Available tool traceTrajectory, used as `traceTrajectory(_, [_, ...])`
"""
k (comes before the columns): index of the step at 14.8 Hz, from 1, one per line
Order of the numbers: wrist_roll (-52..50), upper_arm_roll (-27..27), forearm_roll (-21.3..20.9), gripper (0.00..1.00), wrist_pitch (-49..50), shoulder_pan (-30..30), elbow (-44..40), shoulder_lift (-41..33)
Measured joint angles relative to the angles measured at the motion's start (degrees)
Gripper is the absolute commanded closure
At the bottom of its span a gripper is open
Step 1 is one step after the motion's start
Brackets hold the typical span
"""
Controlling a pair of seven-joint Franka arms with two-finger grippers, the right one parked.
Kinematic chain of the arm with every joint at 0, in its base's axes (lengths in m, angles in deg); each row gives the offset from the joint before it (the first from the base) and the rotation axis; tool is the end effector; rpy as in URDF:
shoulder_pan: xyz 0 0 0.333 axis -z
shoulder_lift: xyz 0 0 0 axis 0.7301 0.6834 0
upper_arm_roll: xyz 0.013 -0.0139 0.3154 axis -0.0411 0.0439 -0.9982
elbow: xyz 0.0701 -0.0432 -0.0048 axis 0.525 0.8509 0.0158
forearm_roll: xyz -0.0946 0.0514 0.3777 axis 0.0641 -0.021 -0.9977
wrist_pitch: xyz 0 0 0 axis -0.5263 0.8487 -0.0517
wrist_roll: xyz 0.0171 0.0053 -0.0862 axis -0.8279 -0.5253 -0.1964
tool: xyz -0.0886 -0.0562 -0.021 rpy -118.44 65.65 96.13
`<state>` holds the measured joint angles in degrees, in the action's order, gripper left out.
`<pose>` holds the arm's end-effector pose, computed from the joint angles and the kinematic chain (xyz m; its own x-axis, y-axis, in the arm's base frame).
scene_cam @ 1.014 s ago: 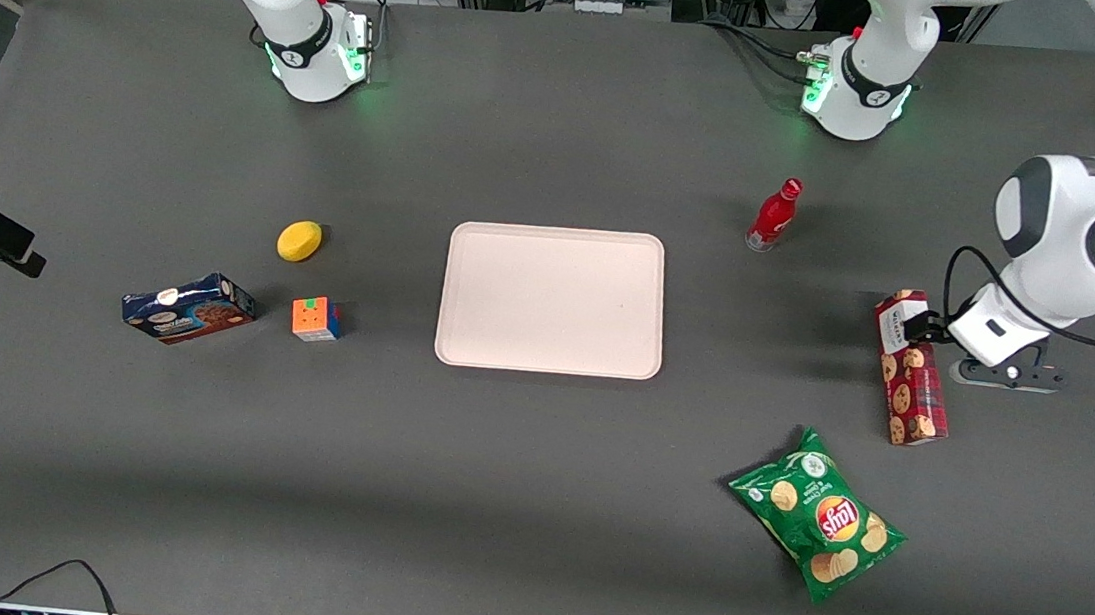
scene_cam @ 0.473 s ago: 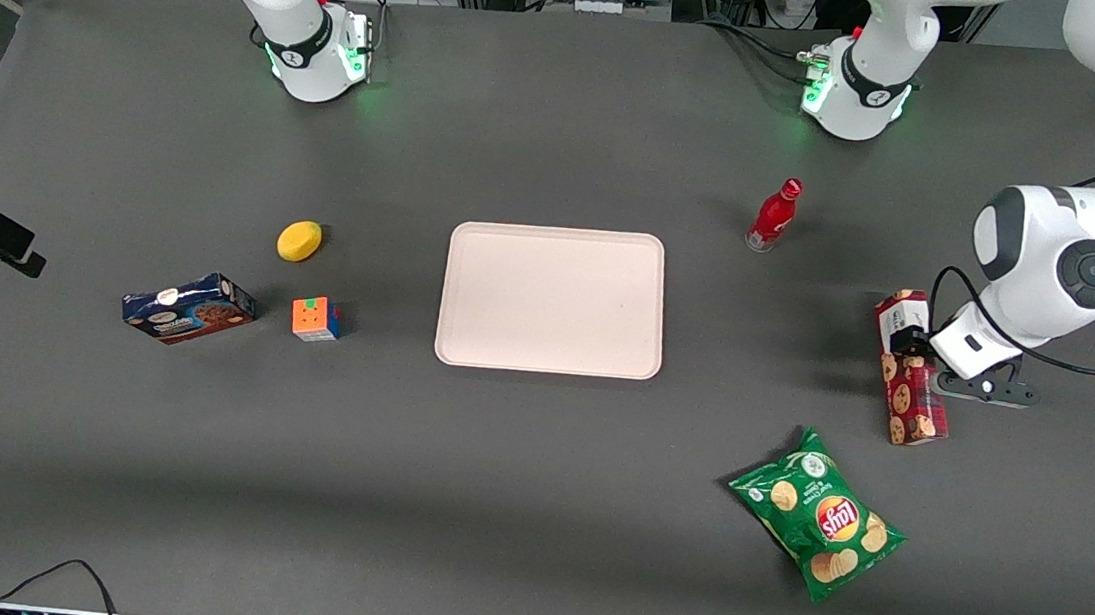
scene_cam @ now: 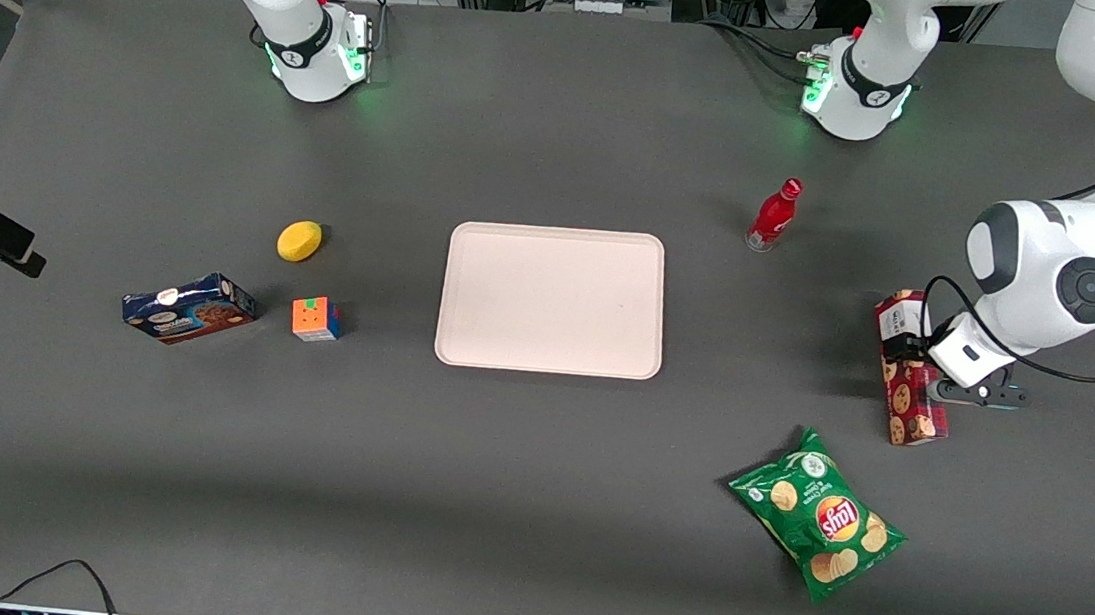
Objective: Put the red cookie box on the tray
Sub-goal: 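Lower the open left gripper around the cookie box and close it, then lift the cookie box and carry it over the white tray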
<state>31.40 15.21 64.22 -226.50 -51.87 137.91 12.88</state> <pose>0.5282 0.0464 0.2255 0.9993 -0.0198 -0.0305 -0.0196 -0.9998 0.0095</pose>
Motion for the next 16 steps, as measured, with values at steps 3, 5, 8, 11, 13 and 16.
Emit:
traceTrajectory(3, [0.0,0.0,0.23,0.0,-0.76,-0.02,-0.46,1.15])
traceTrajectory(5, [0.0,0.0,0.29,0.17,-0.84,-0.02,-1.44,2.32])
traceTrajectory(8, [0.0,0.0,0.3,0.71,-0.85,-0.02,-2.3,3.4])
traceTrajectory(11, [-0.34,0.0,0.35,1.0,-0.71,-0.02,-2.35,3.49])
traceTrajectory(13, [-0.88,0.05,0.38,1.0,-0.67,-0.01,-2.39,3.48])
traceTrajectory(16, [-1.06,0.18,0.48,1.0,-0.02,0.04,-3.13,3.07])
